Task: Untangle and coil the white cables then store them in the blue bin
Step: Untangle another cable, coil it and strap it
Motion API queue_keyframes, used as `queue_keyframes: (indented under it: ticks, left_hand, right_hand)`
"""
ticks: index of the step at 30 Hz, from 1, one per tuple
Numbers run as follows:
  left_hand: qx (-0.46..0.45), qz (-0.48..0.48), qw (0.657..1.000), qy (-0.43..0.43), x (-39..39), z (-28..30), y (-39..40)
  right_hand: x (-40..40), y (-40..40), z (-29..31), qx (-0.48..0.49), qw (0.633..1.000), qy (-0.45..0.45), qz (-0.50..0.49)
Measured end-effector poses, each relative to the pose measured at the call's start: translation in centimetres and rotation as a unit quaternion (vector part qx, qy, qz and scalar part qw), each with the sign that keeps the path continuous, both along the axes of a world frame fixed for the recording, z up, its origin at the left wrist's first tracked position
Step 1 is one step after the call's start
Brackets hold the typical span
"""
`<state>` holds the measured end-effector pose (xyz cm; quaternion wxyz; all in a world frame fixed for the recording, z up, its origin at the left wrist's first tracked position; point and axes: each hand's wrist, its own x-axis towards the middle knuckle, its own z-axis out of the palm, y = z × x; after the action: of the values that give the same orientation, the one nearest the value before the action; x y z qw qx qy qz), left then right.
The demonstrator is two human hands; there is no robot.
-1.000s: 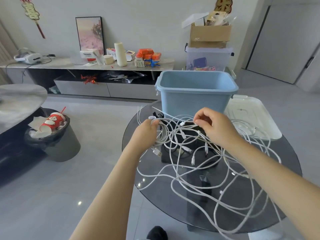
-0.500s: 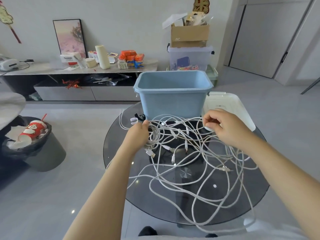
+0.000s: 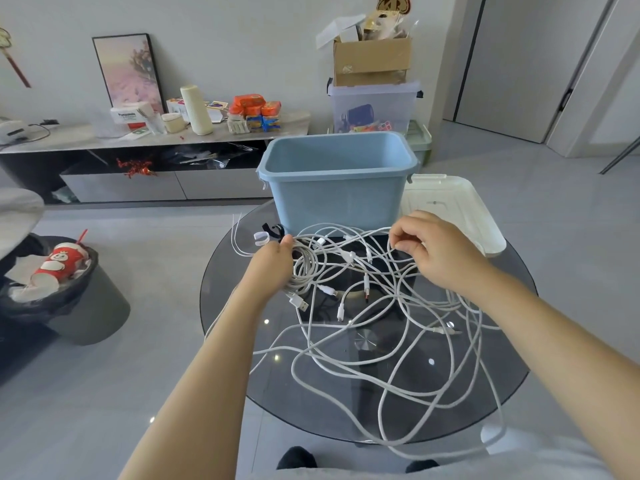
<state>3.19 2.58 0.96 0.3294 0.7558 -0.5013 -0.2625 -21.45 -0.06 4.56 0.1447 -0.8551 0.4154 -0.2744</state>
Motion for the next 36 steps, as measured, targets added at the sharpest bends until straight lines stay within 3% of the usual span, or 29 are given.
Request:
queue_keyframes:
  ticks: [7, 15, 22, 28, 36]
  left_hand:
    - [-0.005, 0.034, 0.999, 0.039, 0.4, -0.3, 0.6]
    - [-0.013, 0.026, 0.999, 0.016, 0.4, -0.2, 0.9]
    - [-0.03, 0.008, 1.0, -0.003, -0.7, 0.7, 0.7]
    - [-0.033, -0.031, 0.999, 0.011, -2.6, 1.2, 0.8]
    - [-0.066, -0.087, 0.993, 0.044, -5.2, 2.0, 1.5]
  right_hand:
    - [-0.8, 0.1, 0.9, -0.009, 1.0, -0.013, 0.008]
    - [-0.4, 0.1, 0.6, 0.001, 1.0, 0.009, 0.024]
    - [1.5, 0.5, -1.1, -0.065, 0.998, -0.018, 0.007]
    - [3.5, 1.4, -2.5, -0.208, 0.978, -0.02, 0.015]
    - [4.0, 0.7, -3.6, -0.194, 0.978, -0.068, 0.024]
